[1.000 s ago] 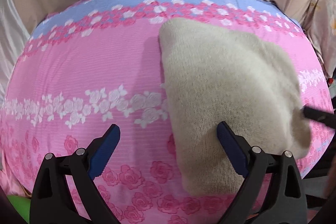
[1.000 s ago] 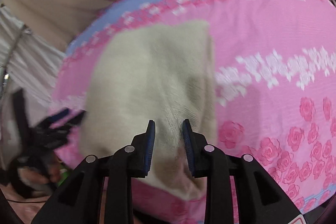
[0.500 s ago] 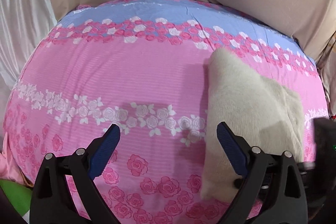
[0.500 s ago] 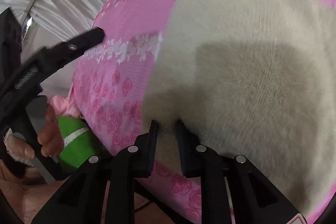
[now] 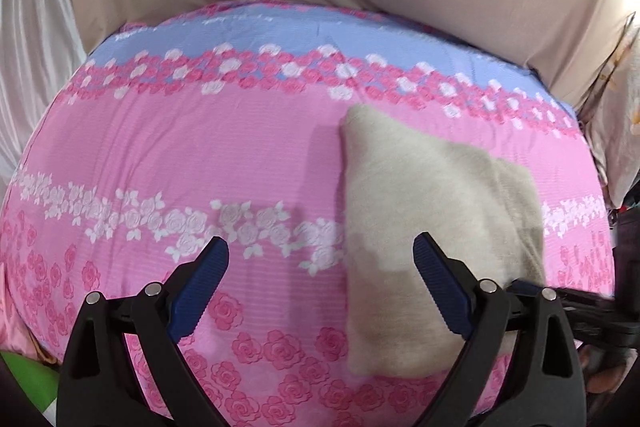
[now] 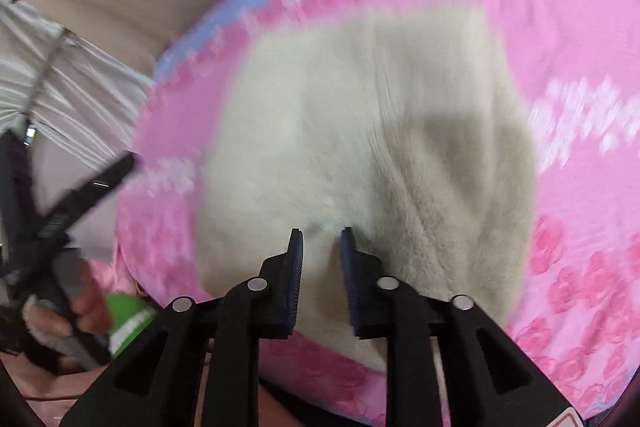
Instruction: Fold small clothes
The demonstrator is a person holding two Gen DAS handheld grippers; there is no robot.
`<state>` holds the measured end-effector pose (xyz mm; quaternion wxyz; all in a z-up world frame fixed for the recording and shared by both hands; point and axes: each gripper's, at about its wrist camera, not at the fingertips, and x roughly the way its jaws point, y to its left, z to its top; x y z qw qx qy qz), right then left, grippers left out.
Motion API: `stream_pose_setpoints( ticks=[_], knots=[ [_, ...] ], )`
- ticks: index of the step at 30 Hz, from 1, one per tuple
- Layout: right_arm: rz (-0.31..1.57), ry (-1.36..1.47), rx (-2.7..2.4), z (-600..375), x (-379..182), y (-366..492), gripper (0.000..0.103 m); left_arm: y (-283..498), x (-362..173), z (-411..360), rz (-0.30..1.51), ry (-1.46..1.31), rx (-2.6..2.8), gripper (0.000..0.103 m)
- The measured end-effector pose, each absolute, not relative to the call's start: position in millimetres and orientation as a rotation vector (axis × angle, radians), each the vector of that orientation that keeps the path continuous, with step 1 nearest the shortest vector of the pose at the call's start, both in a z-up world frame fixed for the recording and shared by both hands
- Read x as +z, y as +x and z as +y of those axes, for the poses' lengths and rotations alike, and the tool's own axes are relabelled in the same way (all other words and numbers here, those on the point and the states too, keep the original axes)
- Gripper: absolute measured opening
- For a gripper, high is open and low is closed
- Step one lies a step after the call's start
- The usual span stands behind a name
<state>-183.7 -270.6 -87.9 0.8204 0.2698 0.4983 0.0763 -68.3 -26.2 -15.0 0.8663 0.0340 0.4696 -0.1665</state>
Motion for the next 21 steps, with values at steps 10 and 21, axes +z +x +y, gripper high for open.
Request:
stream_pose_setpoints(
  ticks=[10,21],
  knots=[
    [1.054,0.651,0.030,-303.8,-103.9,-201.1,0.024,-87.3,-9.0,-68.8,0.953,0.123,-0.434,0.091],
    [0.542,0.501,-0.245,-302.9,145.4,-275.0,0.079,-150.8,181.7,-102.8,0.530,0.042,-0.468,0.097]
  ],
)
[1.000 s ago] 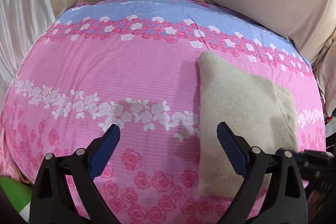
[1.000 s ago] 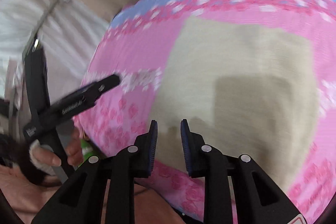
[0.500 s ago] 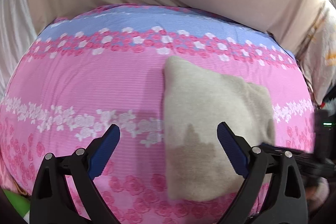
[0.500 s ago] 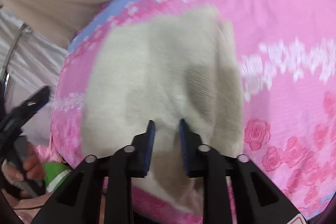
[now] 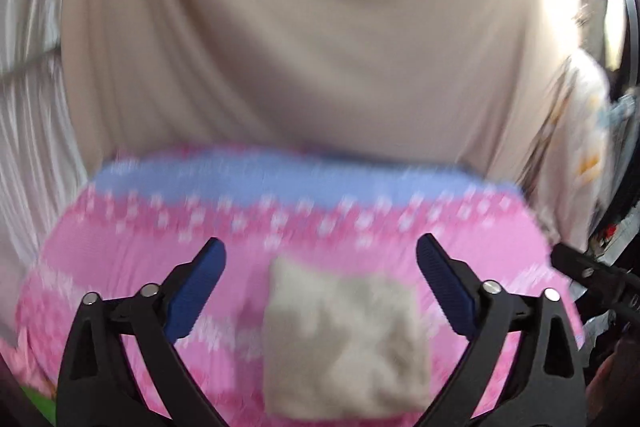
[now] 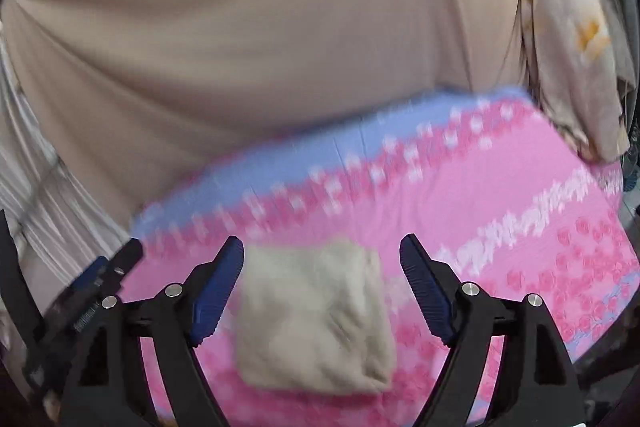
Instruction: Fold small clothes
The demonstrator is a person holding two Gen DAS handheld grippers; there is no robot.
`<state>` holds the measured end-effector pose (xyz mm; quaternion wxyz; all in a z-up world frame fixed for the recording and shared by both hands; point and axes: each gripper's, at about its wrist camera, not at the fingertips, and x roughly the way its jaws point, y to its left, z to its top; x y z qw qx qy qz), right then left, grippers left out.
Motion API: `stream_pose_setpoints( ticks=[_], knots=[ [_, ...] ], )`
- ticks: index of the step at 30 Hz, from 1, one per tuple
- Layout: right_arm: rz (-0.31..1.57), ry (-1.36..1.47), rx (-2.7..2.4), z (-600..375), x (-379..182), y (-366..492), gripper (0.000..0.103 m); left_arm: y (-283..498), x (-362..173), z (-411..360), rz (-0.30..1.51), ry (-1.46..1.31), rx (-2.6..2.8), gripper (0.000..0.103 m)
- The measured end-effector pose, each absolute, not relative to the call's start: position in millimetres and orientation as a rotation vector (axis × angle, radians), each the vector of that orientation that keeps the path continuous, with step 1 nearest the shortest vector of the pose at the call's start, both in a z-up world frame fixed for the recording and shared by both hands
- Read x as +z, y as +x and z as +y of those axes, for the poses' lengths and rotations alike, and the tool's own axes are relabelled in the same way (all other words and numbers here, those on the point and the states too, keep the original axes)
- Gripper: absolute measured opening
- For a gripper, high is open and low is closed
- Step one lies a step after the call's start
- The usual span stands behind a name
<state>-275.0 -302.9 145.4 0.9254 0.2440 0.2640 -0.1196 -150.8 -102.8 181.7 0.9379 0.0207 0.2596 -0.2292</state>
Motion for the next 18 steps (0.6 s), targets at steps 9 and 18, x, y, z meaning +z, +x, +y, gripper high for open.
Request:
stream_pose_setpoints(
  ticks=[9,18],
  knots=[
    [0.522,0.514,-0.399,-319.4,122.4,-330.5,0.086,-161.3,180.7,-77.6,0.531,0.050,-0.379,0.098],
    [0.913,0.515,-0.209,-329.5,-39.5,-230.7,0.065,-99.9,29.4,-77.1,0.898,0.149,-0.297,0.098]
  ],
)
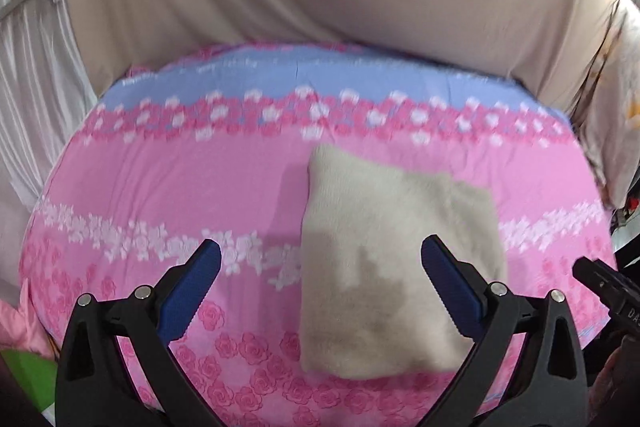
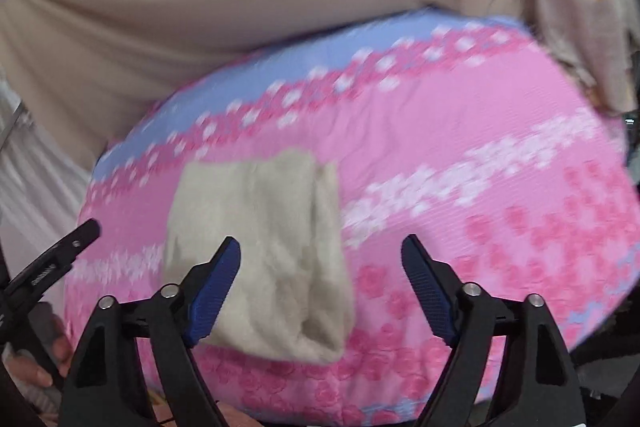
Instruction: Fold small clothes
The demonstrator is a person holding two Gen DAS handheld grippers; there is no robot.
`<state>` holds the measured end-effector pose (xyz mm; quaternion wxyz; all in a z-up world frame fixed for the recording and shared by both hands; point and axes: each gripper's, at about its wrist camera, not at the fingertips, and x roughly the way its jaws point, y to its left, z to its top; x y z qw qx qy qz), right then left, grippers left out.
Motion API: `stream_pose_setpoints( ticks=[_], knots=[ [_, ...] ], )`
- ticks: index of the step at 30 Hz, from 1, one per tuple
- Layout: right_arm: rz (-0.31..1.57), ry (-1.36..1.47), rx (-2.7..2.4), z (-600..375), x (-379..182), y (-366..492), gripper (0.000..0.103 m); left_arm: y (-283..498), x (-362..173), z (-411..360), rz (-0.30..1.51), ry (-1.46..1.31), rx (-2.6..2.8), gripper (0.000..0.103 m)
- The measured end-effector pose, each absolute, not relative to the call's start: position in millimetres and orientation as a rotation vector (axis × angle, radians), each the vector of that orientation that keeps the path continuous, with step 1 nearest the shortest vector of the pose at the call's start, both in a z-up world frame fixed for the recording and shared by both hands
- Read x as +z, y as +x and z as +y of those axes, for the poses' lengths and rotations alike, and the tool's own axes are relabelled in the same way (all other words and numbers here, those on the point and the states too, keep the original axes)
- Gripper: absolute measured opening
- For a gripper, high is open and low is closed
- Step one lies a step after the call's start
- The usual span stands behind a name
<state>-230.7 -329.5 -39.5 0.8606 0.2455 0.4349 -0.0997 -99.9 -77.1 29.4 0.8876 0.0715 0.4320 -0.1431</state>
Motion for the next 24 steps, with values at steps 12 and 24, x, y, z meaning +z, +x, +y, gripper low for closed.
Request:
stream_pose_setpoints(
  ticks=[12,24],
  knots=[
    [1.045,0.507,-0.162,-305.6,-83.9,-190.9,0.023,-96.8,-1.6,-88.7,0.912,0.227,-0.263,0.098],
    [1.015,0.456,-0.214,-285.4,-72.2,-208.3,0.037,-96.0,-9.1,-86.4,0.936,0.227,-0.261,0.098]
  ],
)
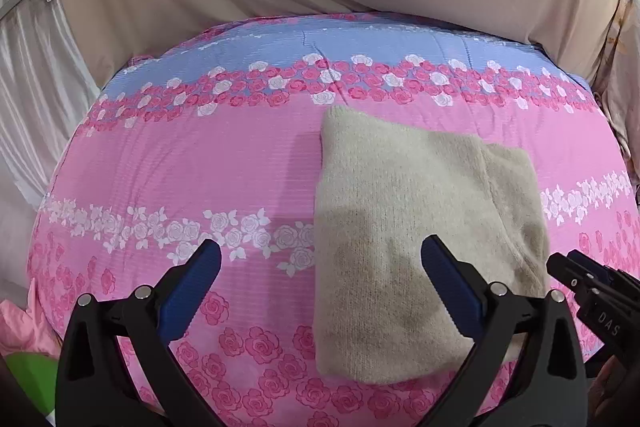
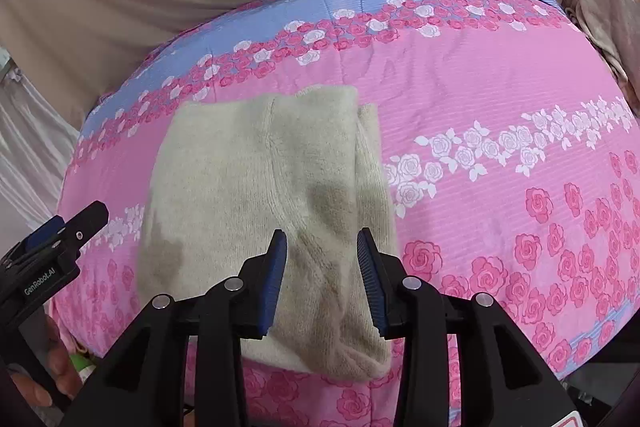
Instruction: Fold small clothes
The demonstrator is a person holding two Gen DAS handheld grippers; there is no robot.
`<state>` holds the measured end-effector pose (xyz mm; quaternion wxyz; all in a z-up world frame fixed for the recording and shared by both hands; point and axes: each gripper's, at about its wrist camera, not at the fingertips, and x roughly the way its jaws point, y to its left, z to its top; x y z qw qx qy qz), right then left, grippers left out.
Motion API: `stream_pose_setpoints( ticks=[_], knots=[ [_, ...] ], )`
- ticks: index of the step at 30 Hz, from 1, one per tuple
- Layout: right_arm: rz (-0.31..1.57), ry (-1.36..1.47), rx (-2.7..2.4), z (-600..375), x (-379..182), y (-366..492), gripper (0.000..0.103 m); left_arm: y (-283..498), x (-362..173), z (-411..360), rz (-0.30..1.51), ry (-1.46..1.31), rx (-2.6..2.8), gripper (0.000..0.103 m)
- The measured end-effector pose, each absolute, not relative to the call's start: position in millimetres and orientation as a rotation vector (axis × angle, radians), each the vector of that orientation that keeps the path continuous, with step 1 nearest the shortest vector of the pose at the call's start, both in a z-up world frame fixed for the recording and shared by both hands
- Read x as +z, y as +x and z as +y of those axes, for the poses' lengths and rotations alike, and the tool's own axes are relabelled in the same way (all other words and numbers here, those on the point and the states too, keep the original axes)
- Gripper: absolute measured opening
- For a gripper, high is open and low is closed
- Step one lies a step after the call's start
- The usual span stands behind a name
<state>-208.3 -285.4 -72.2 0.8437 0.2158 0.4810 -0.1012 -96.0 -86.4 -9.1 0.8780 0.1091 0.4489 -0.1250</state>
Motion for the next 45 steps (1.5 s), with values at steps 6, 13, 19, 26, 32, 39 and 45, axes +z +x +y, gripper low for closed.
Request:
stream_pose_setpoints(
  ticks=[6,13,19,26,32,39,45],
  knots=[
    [1.014,0.479,-0.241,-291.1,-78.2,-214.5,0.053,-99.3,-13.0,-90.9,0.949,0.236,-0.271,0.098],
    [1.018,0.489,-0.224,-308.8,-97.8,-207.8,0.072,-95.2,-23.2,-94.5,0.990,0.208,-0.308,0.098],
    [1.072,0.632,-0.075,-324.3,-149.5,-173.3,0.081,-41.1,-101.8,-81.6,1.247,-0.073,-0.406,0.097],
    [0.996,0.730,-0.004,-306.4,-115.5,-162.3,0.041,-27.2,-76.1,-53.8,1.247,-0.296,-0.643,0.033],
    [0.834,0.666,0.142,-243.1,-29.4,-137.6,0.042,-9.5,0.6,14.4,1.123,-0.338,-0.649,0.033],
    [1.051,0.500,-0.025,-170.9,-121.8,-75.7,0.047,7.9,-37.9,78.0,1.027,-0.057,-0.334,0.056],
    [0.857,0.395,-0.034,-126.4,-40.5,-120.7,0.047,-20.4,-10.8,101.1,0.955,-0.041,-0.349,0.073]
  ],
)
